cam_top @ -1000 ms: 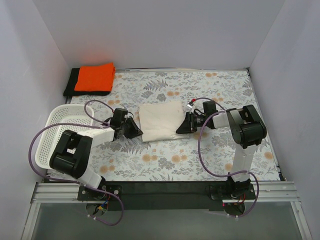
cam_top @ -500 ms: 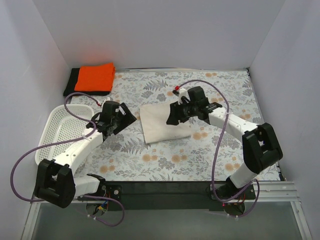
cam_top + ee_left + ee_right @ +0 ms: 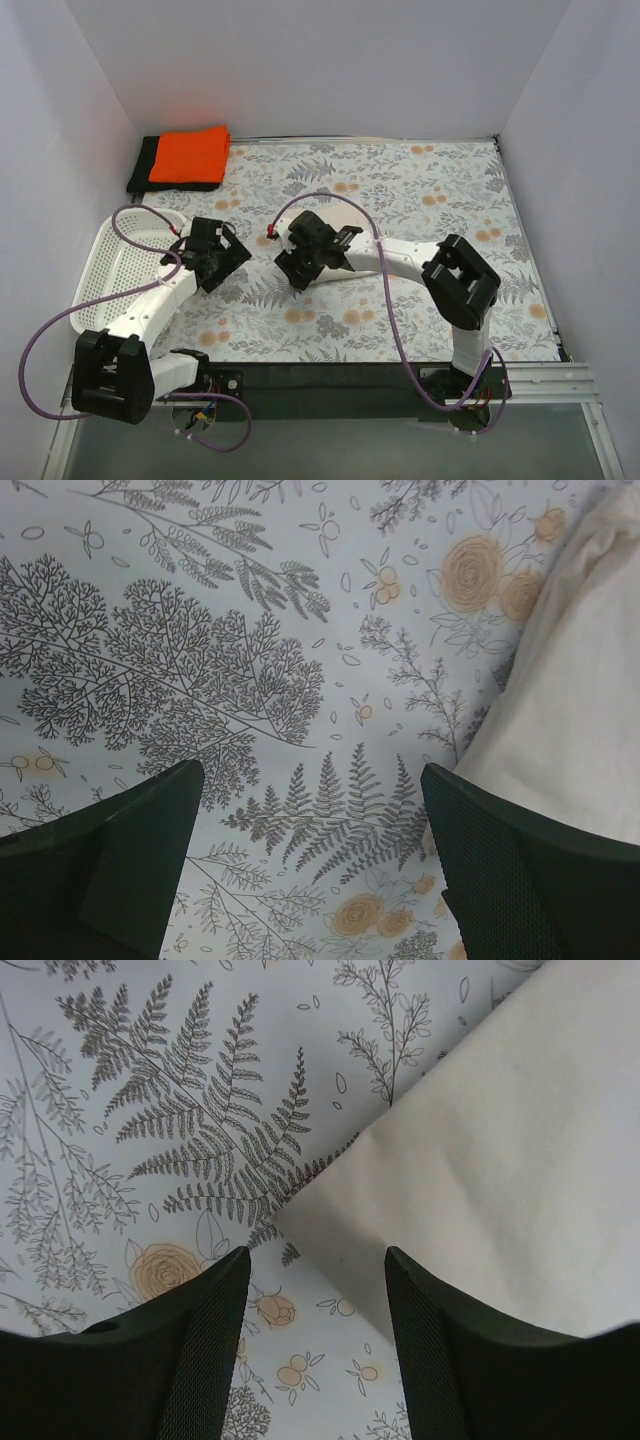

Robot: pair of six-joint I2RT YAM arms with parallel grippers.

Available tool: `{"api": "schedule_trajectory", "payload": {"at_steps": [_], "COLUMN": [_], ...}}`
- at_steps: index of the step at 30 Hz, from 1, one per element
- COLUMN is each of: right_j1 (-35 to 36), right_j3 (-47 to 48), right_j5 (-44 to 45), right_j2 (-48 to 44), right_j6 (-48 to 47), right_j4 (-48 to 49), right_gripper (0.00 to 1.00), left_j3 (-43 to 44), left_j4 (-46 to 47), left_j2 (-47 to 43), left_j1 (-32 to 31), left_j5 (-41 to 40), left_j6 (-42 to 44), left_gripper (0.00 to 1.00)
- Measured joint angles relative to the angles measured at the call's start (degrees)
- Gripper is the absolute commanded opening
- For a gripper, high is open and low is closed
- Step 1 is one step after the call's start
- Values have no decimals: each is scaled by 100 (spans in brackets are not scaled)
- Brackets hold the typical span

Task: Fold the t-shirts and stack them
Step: Fold the tshirt, then neatly place the folded tshirt to the corner

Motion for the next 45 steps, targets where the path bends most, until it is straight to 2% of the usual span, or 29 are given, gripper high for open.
{"api": "schedule_trajectory", "payload": {"at_steps": [6,10,12,15,19,26,33,39,45], "right_j1": [323,498,575,651,658,358,-26,-138,-199], "right_j3": [184,264,302,330,334,293,-63,-243,-356], "right_j5": [363,774,1051,1508,1685,1141,675,422,212], "right_j2": [535,669,745,782,776,490,-345,-428,-428], "right_j6": [-308,-544,-647,-804,-831,-560,-133,114,271], "right_j4": [-105,-118,-116,-109,-98,-184,70,284,306], "right_gripper": [52,46,37,2,1,1,1,1,1], "left_j3": [-262,-350,-393,-409,-409,-389,-164,-96,24], "left_j4": [-63,-33,9,57,168,855,1725,2533,3248], "left_j2": [-2,-2,0,31,116,254,1137,1696,2439], "left_j1": [24,24,24,24,24,50,50,39,-157], "left_j5": [144,254,321,428,573,1226,2037,2555,2660], "left_j6": [-42,-63,-66,-81,-107,-310,-772,-1224,-1598], "left_gripper": [84,84,85,87,94,96,98,98,98]}}
